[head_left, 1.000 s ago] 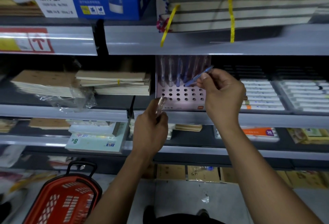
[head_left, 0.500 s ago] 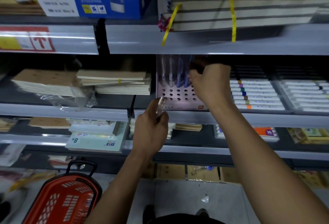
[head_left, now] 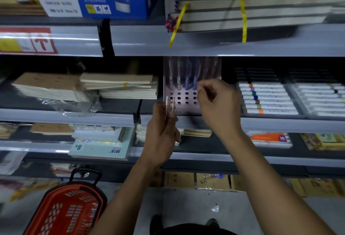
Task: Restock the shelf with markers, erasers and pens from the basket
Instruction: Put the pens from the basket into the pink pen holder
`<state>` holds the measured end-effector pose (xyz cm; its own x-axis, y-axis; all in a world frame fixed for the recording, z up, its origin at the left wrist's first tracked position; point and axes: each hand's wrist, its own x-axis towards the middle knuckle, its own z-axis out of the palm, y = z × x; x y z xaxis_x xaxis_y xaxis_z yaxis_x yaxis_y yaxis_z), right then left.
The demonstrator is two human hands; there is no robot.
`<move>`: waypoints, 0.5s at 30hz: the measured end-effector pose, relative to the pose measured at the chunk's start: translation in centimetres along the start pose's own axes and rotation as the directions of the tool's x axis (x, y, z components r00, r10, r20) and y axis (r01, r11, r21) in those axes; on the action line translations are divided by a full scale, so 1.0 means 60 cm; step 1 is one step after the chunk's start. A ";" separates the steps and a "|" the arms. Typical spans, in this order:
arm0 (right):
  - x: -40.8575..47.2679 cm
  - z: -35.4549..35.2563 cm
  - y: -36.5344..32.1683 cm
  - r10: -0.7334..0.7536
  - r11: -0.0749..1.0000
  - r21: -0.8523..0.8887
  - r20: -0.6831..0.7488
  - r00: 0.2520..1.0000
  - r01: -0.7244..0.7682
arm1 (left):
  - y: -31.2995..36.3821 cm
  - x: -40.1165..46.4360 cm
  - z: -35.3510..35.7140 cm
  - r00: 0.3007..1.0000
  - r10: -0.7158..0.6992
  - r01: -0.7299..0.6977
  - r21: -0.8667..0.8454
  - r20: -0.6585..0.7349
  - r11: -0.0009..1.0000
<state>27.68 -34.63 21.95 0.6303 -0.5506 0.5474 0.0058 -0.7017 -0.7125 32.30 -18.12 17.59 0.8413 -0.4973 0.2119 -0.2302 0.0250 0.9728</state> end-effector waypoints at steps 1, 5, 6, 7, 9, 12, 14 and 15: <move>-0.012 -0.001 -0.001 0.026 0.998 0.060 0.042 0.999 -0.029 | 0.001 0.000 0.001 1.000 0.011 -0.011 0.016 0.001 1.000; -0.047 0.003 -0.011 0.111 0.961 0.219 0.253 0.961 -0.169 | 0.011 0.000 0.007 0.999 0.039 -0.040 -0.033 -0.007 0.999; -0.052 0.005 -0.015 0.137 0.940 0.261 0.304 0.943 -0.221 | 0.011 0.002 0.008 0.997 0.072 -0.073 -0.024 -0.016 0.997; -0.055 0.006 -0.017 0.162 0.915 0.298 0.346 0.924 -0.272 | 0.012 0.002 0.009 0.993 0.111 -0.111 -0.005 -0.027 0.994; -0.058 0.005 -0.020 0.217 0.864 0.348 0.392 0.894 -0.363 | 0.012 0.004 0.010 0.987 0.148 -0.148 0.014 -0.057 0.989; -0.056 -0.001 -0.019 0.272 0.765 0.442 0.438 0.857 -0.469 | 0.009 0.007 0.008 0.992 0.089 -0.095 -0.065 -0.087 0.993; -0.053 -0.008 -0.017 0.284 0.718 0.487 0.449 0.848 -0.498 | 0.010 0.010 0.006 0.995 0.072 -0.079 -0.114 -0.065 0.990; -0.052 -0.012 -0.016 0.289 0.709 0.497 0.443 0.849 -0.500 | 0.010 0.011 0.006 0.996 0.075 -0.080 -0.124 -0.048 0.989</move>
<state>25.18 -32.59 21.24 0.8805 -0.4697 0.0646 0.0744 0.0023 -0.9972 32.52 -18.74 18.30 0.8442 -0.4521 0.2881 -0.2346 0.1717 0.9568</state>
